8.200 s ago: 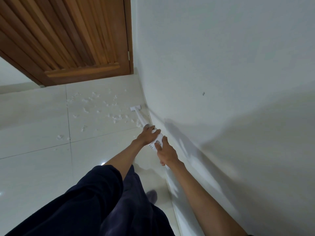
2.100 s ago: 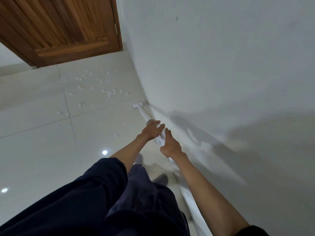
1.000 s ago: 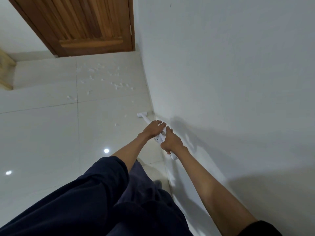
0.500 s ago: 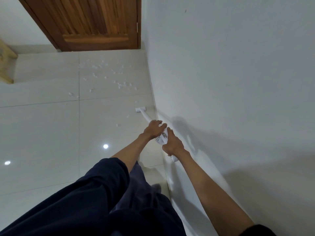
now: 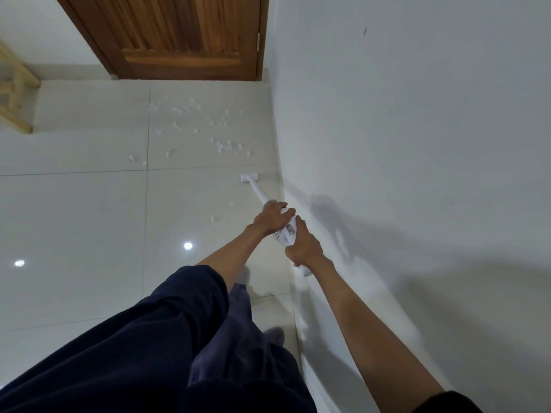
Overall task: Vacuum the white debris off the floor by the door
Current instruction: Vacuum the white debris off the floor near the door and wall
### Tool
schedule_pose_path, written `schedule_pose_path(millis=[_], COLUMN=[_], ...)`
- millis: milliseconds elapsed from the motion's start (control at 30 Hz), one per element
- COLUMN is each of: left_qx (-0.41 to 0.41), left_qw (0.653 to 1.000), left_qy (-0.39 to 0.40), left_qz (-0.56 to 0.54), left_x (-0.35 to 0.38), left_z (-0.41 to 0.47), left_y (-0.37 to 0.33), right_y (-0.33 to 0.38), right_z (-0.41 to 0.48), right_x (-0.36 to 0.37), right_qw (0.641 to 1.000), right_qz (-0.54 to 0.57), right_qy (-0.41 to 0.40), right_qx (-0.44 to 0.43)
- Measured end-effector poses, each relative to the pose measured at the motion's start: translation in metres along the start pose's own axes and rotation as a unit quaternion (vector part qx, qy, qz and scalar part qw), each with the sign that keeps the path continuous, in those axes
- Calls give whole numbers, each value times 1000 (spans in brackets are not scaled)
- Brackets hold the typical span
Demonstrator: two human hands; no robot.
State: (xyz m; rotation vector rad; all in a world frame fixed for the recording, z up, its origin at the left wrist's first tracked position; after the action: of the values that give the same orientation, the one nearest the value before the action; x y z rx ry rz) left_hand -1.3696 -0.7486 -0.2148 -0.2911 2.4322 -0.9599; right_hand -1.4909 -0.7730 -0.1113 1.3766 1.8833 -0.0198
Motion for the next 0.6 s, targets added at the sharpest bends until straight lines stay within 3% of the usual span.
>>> schedule_pose_path(millis=[600], left_qx=[31], left_qw=[999], left_qy=[-7], left_qz=[-33], left_x=[20], left_z=[-71], left_y=[15], right_y=[-12], right_z=[-55], right_x=[34], right_qw=[999], right_qz=[-30], right_qy=[-18], right_qx=[-23])
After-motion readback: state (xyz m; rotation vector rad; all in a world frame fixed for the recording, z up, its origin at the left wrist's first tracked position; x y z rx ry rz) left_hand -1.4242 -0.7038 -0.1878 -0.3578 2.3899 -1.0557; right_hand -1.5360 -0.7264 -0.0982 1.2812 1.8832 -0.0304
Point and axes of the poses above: each hand's wrist, its own z-axis towards the middle knuckle, its own x-axis out of the palm, y = z × x, the point moved 10 cm from there along z, towards the middle knuckle
